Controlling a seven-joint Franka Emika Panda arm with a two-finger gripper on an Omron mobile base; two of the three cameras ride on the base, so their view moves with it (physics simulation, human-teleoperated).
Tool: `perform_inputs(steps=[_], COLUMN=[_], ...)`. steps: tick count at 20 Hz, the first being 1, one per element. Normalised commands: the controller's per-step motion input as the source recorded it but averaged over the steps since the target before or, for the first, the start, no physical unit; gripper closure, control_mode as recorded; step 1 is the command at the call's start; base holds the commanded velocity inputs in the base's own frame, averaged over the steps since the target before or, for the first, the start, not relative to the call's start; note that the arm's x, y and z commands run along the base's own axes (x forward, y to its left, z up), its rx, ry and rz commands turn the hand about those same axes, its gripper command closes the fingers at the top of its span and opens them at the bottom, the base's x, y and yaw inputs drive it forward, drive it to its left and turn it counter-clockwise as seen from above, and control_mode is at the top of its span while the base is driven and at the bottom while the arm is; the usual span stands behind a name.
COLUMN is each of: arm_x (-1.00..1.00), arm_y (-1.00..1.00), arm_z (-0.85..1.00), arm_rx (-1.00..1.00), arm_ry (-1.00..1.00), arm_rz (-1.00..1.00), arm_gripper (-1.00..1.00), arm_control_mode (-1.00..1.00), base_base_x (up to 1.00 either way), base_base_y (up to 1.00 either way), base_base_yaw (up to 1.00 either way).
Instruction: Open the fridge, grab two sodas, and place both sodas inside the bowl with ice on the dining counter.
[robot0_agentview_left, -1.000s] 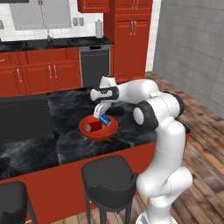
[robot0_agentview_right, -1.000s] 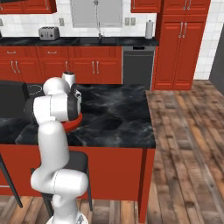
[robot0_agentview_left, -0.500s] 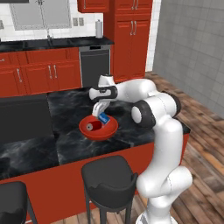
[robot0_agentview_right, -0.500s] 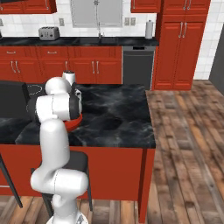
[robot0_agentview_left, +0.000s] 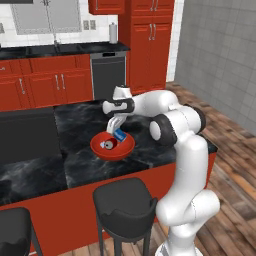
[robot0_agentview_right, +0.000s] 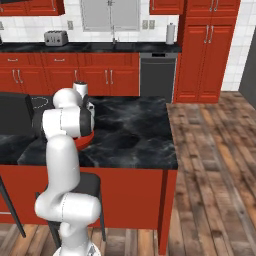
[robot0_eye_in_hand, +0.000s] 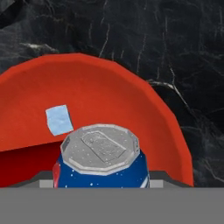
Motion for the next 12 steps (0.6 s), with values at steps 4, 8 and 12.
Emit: perform_inputs(steps=[4,8,12], arm_x=[-0.16,-0.22,-0.31], arm_y=[0.0,0.0,0.05], arm_z=[-0.24,-0.21,-0.21], arm_rx=[0.0,0.0,0.0], arm_ry=[-0.01,-0.02,-0.03], arm_rz=[0.0,0.0,0.0], arm_gripper=[1.0,1.0,1.0], arm_control_mode=[-1.0,-1.0,-1.0], base_base_x=[0.0,0.0,0.0], base_base_y=[0.0,0.0,0.0], base_base_yaw=[0.0,0.0,0.0])
